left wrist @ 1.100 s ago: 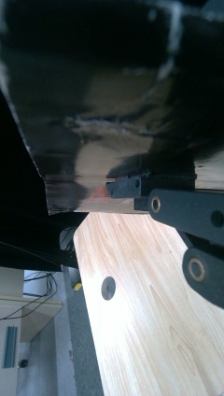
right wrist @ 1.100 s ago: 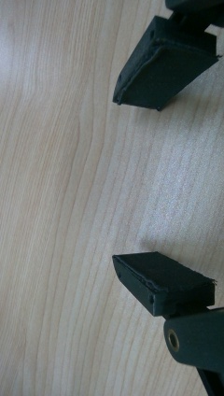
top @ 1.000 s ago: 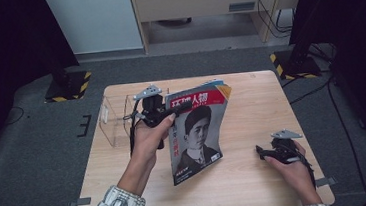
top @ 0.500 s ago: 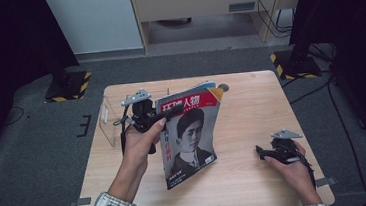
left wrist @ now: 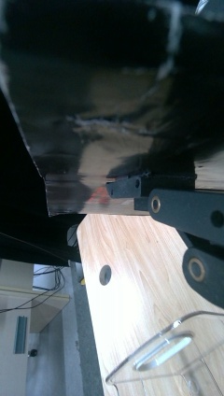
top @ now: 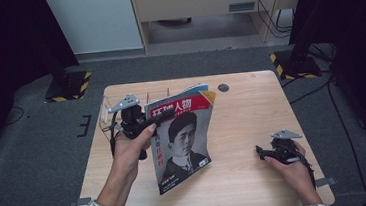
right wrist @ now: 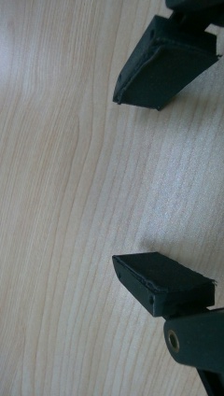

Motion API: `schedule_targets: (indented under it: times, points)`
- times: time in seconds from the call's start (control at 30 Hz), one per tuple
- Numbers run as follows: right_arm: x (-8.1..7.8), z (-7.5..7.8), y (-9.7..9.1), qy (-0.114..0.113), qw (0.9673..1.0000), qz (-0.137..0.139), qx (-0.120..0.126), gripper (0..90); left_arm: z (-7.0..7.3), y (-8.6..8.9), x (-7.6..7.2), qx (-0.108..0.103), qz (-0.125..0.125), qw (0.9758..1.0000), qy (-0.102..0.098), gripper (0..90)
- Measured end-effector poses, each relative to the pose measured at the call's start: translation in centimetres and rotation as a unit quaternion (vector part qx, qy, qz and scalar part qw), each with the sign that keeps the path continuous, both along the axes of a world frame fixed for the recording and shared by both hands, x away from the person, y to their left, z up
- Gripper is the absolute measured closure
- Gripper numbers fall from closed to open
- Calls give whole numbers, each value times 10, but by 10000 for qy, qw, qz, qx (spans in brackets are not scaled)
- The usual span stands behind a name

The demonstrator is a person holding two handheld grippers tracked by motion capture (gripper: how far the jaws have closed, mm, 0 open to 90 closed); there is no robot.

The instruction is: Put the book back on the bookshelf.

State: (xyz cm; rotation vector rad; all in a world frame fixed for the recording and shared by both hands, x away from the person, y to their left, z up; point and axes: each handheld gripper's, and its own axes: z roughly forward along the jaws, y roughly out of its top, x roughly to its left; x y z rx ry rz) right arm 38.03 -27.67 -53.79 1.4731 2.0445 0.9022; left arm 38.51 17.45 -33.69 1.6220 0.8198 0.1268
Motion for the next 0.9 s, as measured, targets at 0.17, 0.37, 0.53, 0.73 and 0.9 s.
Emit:
schedule_targets:
  times: [0.17,0.37,0.53,0.73,0.9]
  points:
    - [0,0,0,0,10000,0,1,188,-2,10,-5,-3,59,10000,-2,864]
    - [0,0,0,5,10000,-5,7,188,-4,19,-9,2,131,9999,-1,864]
    - [0,0,0,7,10000,1,9,188,-4,28,-12,-31,246,9997,-10,864]
    - [0,0,0,6,10000,-7,6,187,-1,40,-16,-89,353,9993,-60,863]
    - [0,0,0,5,10000,-6,7,187,0,50,-18,-14,437,9990,-80,864]
